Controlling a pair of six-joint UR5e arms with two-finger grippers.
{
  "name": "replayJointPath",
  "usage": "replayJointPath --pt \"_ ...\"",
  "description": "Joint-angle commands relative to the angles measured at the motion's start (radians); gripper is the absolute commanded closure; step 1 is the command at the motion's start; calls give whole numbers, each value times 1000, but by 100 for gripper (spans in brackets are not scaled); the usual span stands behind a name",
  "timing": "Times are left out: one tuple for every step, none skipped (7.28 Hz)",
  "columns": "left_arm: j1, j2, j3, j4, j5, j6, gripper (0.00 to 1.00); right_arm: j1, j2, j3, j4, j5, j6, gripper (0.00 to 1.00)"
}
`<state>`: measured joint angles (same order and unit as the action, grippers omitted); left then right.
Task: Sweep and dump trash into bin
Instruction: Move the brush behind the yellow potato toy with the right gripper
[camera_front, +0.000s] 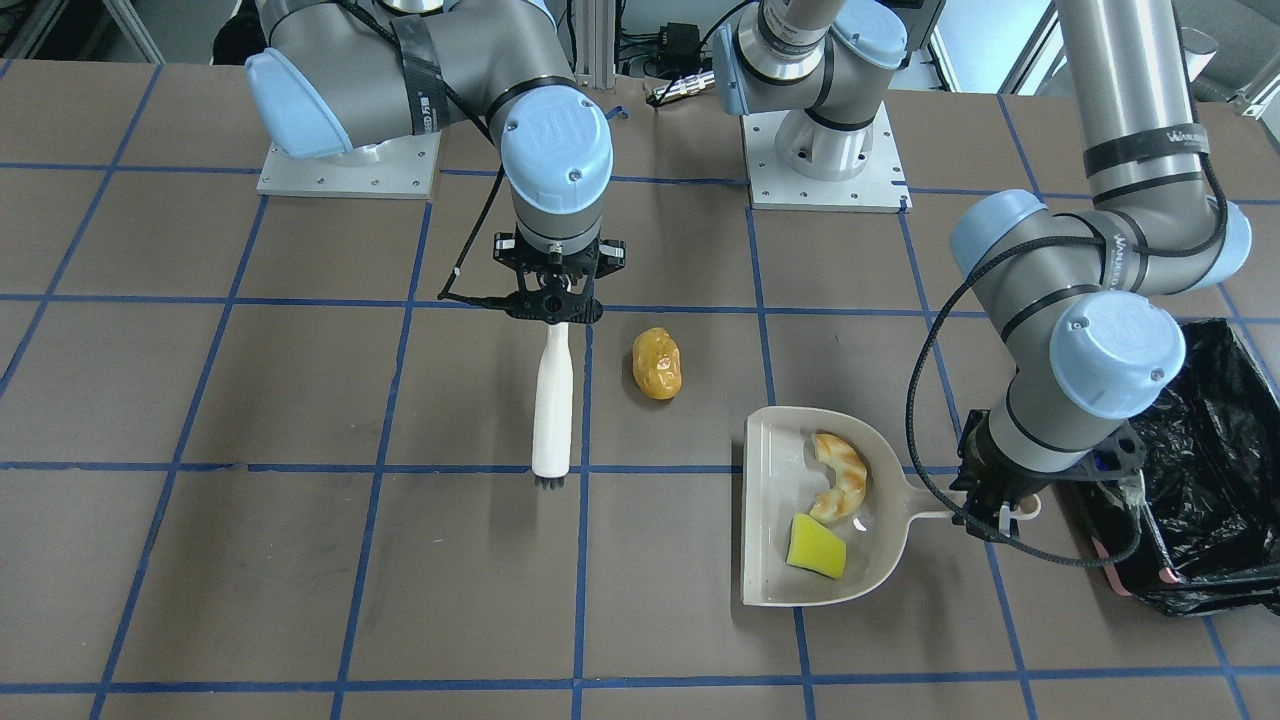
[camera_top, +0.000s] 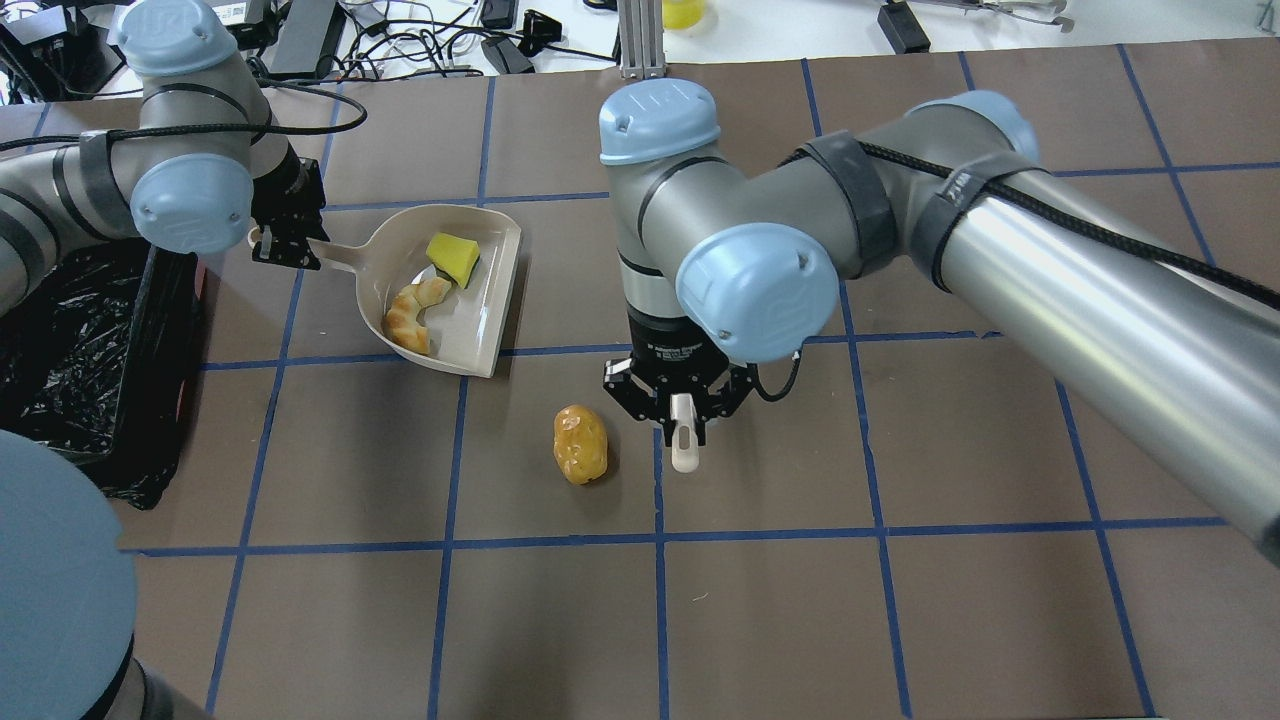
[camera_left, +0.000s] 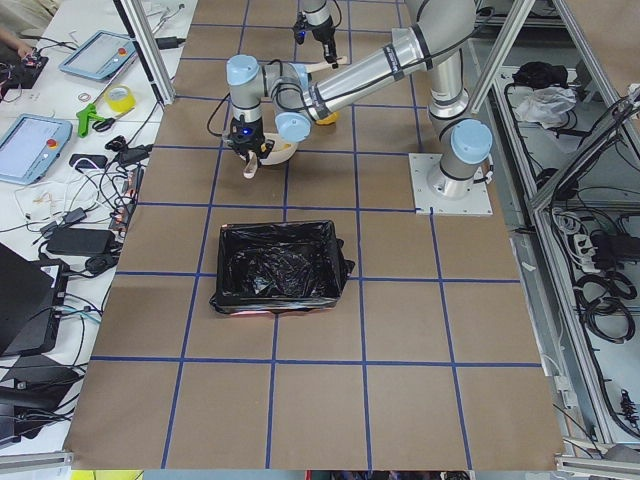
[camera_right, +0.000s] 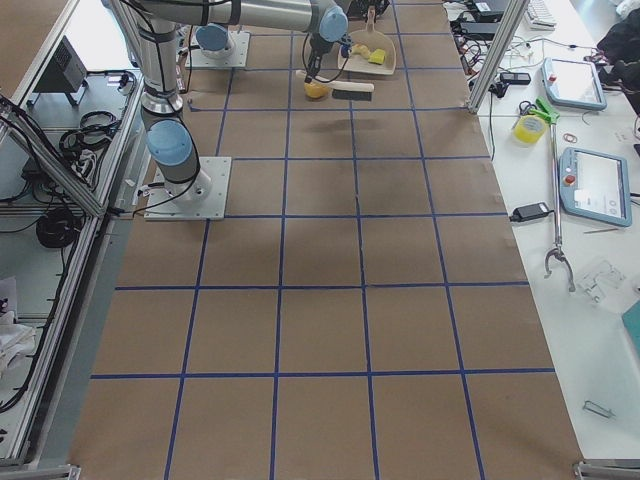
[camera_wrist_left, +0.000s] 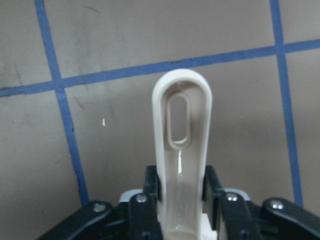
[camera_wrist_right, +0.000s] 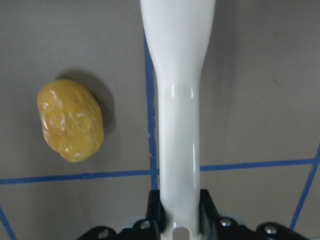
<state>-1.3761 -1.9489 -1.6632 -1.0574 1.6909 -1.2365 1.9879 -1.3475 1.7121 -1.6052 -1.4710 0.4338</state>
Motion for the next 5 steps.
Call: replayJointPath --pt "8 105 -131 -21 6 -12 100 28 -115 223 -126 12 32 100" --pt "8 145 -191 -9 9 -35 100 82 -116 245 -177 15 95 100" --pt "5 177 -223 -15 9 -88 100 139 -105 247 -183 29 130 100" --pt "-1 188 -245 -16 10 -122 100 175 -101 247 -183 28 178 100" --pt "-3 186 -254 -12 44 -124 100 186 -91 253 -185 24 184 100"
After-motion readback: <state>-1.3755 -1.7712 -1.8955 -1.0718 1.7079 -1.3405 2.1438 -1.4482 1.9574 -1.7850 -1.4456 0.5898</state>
